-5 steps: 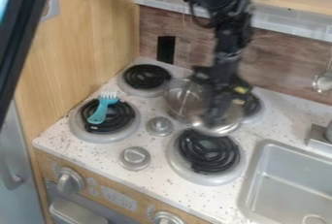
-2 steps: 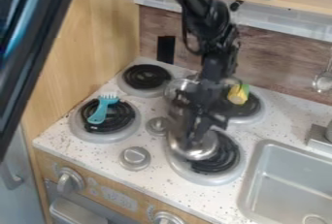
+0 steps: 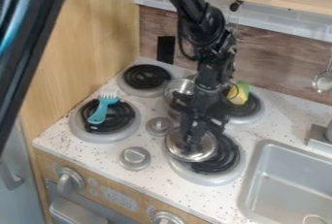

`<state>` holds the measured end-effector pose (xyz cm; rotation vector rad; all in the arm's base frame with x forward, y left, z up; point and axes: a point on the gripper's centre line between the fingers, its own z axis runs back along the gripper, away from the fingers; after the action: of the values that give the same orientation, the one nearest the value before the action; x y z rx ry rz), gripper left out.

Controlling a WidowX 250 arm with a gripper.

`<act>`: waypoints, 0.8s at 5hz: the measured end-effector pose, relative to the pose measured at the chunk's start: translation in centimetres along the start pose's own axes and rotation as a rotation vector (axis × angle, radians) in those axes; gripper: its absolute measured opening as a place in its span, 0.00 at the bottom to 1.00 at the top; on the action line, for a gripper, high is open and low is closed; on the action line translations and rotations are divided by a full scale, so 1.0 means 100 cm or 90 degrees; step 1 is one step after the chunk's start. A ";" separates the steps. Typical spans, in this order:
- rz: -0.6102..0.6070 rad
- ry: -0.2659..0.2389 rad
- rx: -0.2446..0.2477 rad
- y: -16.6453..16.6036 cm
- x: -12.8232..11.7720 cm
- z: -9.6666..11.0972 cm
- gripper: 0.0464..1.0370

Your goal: Take the lid on the pot and put it on the right side of the burner

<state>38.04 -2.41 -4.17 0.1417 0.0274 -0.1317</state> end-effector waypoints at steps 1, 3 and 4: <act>-0.002 0.007 -0.014 -0.005 -0.003 0.001 0.19; -0.013 0.030 -0.050 -0.018 -0.009 0.005 0.19; -0.021 0.032 -0.050 -0.021 -0.009 0.006 0.19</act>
<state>36.86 -4.46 -3.85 0.0654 0.0852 -0.1597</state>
